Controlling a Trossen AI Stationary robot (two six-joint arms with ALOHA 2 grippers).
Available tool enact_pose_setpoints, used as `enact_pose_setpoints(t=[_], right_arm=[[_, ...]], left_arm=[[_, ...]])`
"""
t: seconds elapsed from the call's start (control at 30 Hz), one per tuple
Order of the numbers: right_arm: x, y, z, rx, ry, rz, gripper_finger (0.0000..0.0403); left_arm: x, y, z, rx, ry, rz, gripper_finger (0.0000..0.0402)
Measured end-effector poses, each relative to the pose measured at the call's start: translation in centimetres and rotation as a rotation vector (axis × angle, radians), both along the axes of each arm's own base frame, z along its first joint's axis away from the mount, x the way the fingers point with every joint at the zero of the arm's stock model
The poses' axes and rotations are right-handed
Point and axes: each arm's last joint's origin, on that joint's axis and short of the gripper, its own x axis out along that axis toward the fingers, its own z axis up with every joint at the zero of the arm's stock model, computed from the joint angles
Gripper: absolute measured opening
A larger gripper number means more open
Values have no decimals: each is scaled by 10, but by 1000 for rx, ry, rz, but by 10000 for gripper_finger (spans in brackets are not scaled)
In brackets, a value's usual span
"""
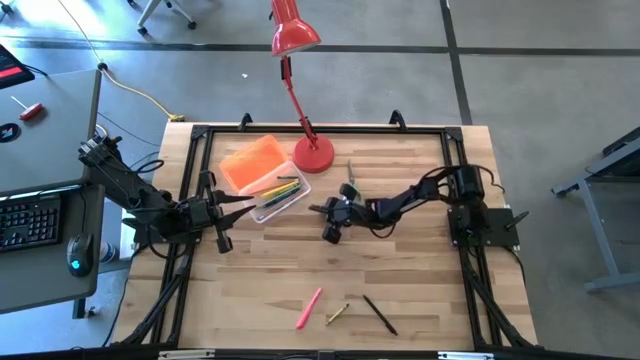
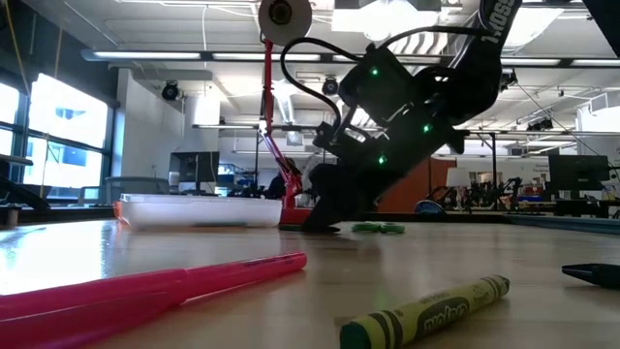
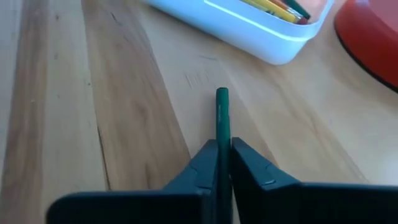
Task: Pick & place school supplies into a supply box
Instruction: Put the green crayon into the orange supply box
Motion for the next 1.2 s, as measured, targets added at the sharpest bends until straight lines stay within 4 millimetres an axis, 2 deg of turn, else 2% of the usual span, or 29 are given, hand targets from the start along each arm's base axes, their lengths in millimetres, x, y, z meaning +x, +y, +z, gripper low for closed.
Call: enact_pose_setpoints(t=[0.13,0.27,0.33,0.43,0.67,0.73,0.83,0.97,1.1,1.2], right_arm=[[3,0,6,19,-52,27,14],[6,4,28,-56,-125,108,19],[8,5,45,-112,-164,158,11],[22,2,80,-219,-261,235,6],[71,-21,126,-350,-254,363,14],[85,-32,127,-338,-215,381,10],[102,-51,107,-302,-126,382,6],[122,-71,90,-293,-116,361,12],[132,-74,65,-258,-31,370,25],[136,-74,65,-256,-25,377,35]], left_arm=[[0,0,0,0,0,0,117],[0,0,0,0,1,0,117],[0,0,0,0,0,0,117],[0,0,0,0,0,-1,117],[0,0,0,1,1,0,117],[0,0,0,0,-1,0,117],[0,0,0,0,0,0,117],[0,0,0,3,3,0,117],[0,0,-1,10,12,0,117],[0,0,-2,15,18,0,117]])
